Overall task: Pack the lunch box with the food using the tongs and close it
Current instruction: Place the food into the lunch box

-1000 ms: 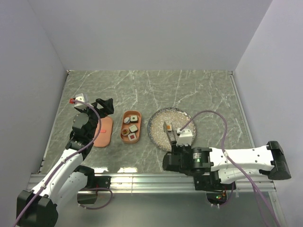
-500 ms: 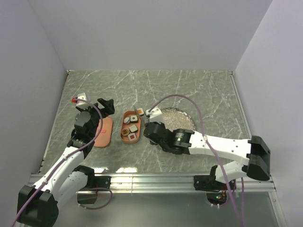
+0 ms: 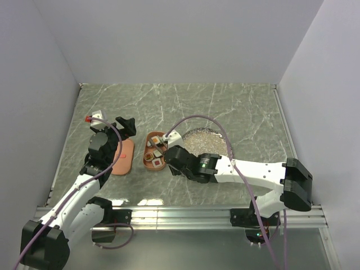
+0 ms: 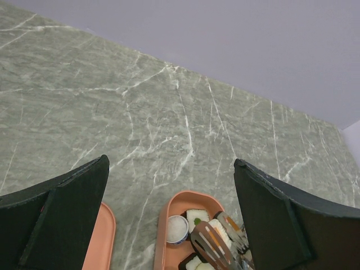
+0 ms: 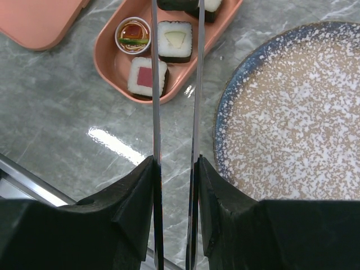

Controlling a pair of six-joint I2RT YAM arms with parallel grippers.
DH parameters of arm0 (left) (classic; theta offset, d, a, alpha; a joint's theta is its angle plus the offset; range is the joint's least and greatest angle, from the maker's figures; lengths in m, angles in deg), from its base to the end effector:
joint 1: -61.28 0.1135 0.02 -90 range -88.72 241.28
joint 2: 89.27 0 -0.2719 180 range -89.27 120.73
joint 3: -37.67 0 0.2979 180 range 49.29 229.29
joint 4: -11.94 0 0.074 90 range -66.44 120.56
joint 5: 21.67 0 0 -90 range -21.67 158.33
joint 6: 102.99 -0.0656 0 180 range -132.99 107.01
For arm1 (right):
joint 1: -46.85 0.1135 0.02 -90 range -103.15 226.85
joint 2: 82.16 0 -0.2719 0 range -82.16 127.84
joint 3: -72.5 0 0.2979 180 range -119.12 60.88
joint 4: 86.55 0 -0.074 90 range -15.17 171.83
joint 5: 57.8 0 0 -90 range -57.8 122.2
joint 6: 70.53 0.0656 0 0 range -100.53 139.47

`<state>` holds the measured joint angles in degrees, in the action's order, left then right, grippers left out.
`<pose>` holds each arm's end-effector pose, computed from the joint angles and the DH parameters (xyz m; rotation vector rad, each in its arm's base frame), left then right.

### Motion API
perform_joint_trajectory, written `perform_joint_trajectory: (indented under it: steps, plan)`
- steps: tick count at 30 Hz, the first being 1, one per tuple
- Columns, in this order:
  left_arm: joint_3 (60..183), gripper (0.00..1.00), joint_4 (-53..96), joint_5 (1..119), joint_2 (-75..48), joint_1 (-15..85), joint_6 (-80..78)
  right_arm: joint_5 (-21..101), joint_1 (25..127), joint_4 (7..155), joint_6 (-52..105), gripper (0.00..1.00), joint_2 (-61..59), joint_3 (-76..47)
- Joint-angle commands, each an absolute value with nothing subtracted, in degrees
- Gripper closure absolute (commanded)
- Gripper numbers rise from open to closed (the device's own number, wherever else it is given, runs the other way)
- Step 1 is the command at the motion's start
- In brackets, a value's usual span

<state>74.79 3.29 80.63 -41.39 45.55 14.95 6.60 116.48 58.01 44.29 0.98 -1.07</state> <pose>0.2620 -0.0593 0.2545 -0.3383 1.5870 -0.4172 0.1572 0.3421 0.2398 -0.6693 2.1852 0.3406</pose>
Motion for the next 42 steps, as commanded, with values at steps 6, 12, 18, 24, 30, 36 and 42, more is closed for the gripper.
perform_joint_trajectory:
  steps: [6,12,18,24,30,36,42]
  plan:
    - [75.31,0.01,0.54,80.11,-41.98,45.81,15.14,5.92,117.77,60.03,45.75,0.75,1.25,-1.79]
    - [75.4,0.0,0.54,79.76,-41.81,45.81,15.14,4.96,118.92,59.06,47.5,0.75,0.2,-0.2]
    - [75.22,0.0,0.54,79.67,-42.16,45.81,15.14,4.08,119.62,57.74,49.35,0.75,0.37,0.68]
    - [75.05,0.01,0.54,79.49,-42.51,45.81,15.14,3.55,120.24,57.13,51.02,0.75,-1.21,2.08]
    - [75.22,0.01,0.62,79.32,-42.42,45.81,15.14,3.64,120.33,57.48,51.02,0.75,-0.68,2.44]
    - [75.13,0.01,0.63,79.41,-42.51,45.81,15.14,3.46,120.33,56.78,50.93,0.66,1.08,1.21]
    - [75.22,0.01,0.62,79.32,-42.34,45.81,15.05,2.76,120.33,57.04,50.15,0.48,-0.07,0.94]
